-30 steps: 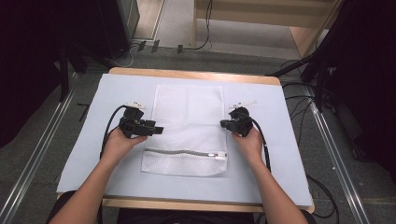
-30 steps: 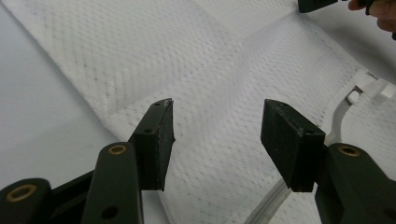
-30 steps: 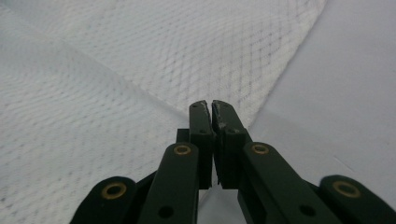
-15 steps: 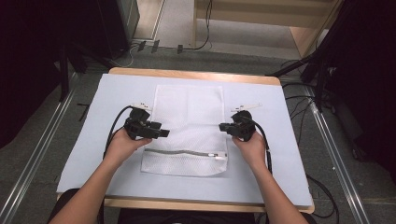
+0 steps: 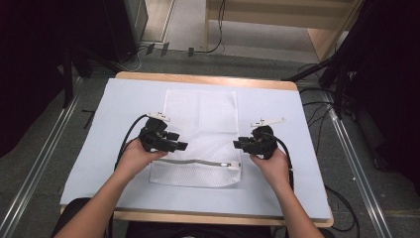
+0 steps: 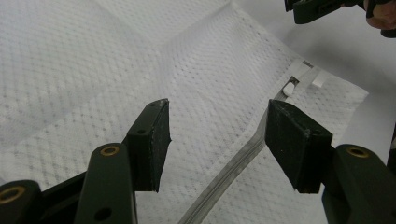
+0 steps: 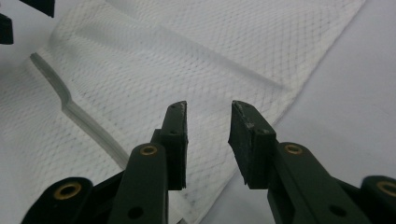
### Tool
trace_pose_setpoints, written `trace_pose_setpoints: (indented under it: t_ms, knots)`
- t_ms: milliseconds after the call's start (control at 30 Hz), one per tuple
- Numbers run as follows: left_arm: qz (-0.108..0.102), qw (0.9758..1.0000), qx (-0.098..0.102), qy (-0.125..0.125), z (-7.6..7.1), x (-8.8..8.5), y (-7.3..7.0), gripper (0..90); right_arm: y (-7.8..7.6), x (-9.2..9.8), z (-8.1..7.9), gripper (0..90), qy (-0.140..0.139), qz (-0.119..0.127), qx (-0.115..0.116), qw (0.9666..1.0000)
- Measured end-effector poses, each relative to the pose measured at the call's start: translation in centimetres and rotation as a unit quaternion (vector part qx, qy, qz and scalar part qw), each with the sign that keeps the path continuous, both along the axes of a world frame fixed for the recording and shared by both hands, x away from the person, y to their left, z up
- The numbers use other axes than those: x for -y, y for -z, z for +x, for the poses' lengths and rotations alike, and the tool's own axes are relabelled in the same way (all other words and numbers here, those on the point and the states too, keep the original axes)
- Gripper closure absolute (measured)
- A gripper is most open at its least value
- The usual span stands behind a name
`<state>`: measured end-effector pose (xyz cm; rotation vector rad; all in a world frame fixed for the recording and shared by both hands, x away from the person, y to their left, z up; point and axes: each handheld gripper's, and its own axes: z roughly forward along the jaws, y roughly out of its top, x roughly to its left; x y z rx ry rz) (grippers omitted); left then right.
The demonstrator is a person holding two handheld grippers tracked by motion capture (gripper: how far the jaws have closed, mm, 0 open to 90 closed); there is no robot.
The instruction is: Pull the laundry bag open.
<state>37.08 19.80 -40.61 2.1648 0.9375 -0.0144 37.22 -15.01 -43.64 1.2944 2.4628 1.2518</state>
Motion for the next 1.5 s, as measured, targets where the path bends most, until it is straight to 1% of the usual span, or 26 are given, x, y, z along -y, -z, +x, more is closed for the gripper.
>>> trace_pose_setpoints:
  t_ms: [67,233,300,400,433,500,567,633,667,700,733,767,800,900,967,1067,1100,1167,1233,1400,1433,1467,1500]
  knots:
    - [0.001,1.0,0.003,0.004,-0.1,0.2,-0.1,41.2,0.1,0.0,-0.5,67.0,-0.004,0.002,0.004,1.0]
    - [0.001,0.9999,0.007,0.008,-0.5,0.7,-0.2,41.2,0.1,0.0,-1.7,68.4,-0.011,-0.001,0.007,0.9999]
    - [-0.002,0.9999,0.007,0.01,-0.6,0.9,-0.3,41.3,0.0,0.0,-2.0,69.0,-0.011,0.0,0.005,0.9999]
    - [-0.013,0.9999,-0.001,0.009,-0.6,1.2,-0.3,41.8,0.1,-0.1,-2.5,69.0,-0.012,0.004,0.001,0.9999]
    - [-0.016,0.9998,0.0,0.009,-0.7,1.4,-0.4,41.8,0.2,-0.1,-2.6,69.2,-0.013,0.001,-0.001,0.9999]
    - [-0.012,0.9998,0.007,0.013,-0.7,1.7,-0.4,41.9,0.4,-0.3,-2.9,70.1,-0.017,-0.003,-0.003,0.9998]
    - [-0.016,0.9997,0.007,0.015,-0.8,2.0,-0.3,42.4,0.6,-0.6,-3.0,71.1,-0.022,-0.008,-0.006,0.9997]
    - [-0.02,0.9995,0.002,0.023,-0.8,2.4,-0.3,47.2,0.9,-0.9,-3.0,73.4,-0.023,-0.013,-0.009,0.9996]
    - [-0.021,0.9995,0.005,0.025,-0.9,2.6,-0.2,49.2,1.1,-1.0,-3.0,74.8,-0.022,-0.013,-0.011,0.9996]
    - [-0.017,0.9994,0.012,0.026,-0.9,2.8,-0.3,50.9,1.3,-1.1,-3.0,76.3,-0.025,-0.016,-0.011,0.9995]
    - [-0.021,0.9993,0.014,0.029,-1.0,3.0,-0.3,53.7,1.5,-1.2,-2.9,77.8,-0.025,-0.018,-0.015,0.9994]
    - [-0.023,0.9991,0.015,0.031,-1.0,3.2,-0.3,53.9,1.6,-1.3,-2.9,78.4,-0.025,-0.022,-0.019,0.9993]
    - [-0.026,0.999,0.012,0.033,-1.0,3.4,-0.2,54.0,1.7,-1.3,-2.8,79.9,-0.027,-0.023,-0.021,0.9992]
    - [-0.019,0.9988,0.007,0.044,-0.9,4.1,0.3,54.1,1.8,-1.1,-2.9,84.4,-0.029,-0.027,-0.024,0.9989]
    - [-0.017,0.9987,0.003,0.048,-0.8,4.7,0.7,53.9,1.9,-0.8,-3.0,84.8,-0.027,-0.027,-0.027,0.9989]
    - [-0.016,0.9984,-0.004,0.055,-0.7,5.4,1.0,54.7,2.1,-0.4,-3.0,89.0,-0.029,-0.025,-0.035,0.9987]
    - [-0.019,0.9981,-0.009,0.059,-0.6,5.6,1.1,58.4,2.2,-0.4,-3.0,89.5,-0.032,-0.027,-0.037,0.9984]
    - [-0.018,0.9975,-0.008,0.068,-0.6,6.1,1.2,63.6,2.4,-0.4,-3.1,90.0,-0.033,-0.033,-0.043,0.998]
    - [-0.018,0.9972,-0.013,0.072,-0.5,6.6,1.3,65.3,2.5,-0.4,-3.1,90.0,-0.033,-0.036,-0.046,0.9978]
    - [-0.008,0.9963,-0.019,0.083,-0.4,7.6,1.9,70.3,2.9,-0.5,-3.3,90.0,-0.041,-0.047,-0.049,0.9969]
    - [-0.008,0.996,-0.02,0.087,-0.4,7.8,1.9,71.4,2.9,-0.6,-3.4,90.0,-0.043,-0.048,-0.047,0.9968]
    - [-0.013,0.9957,-0.025,0.088,-0.4,8.0,2.0,72.9,3.0,-0.7,-3.4,90.0,-0.047,-0.051,-0.045,0.9965]
    - [-0.012,0.9955,-0.024,0.091,-0.5,8.2,2.1,73.5,3.0,-0.9,-3.5,90.0,-0.047,-0.053,-0.043,0.9966]
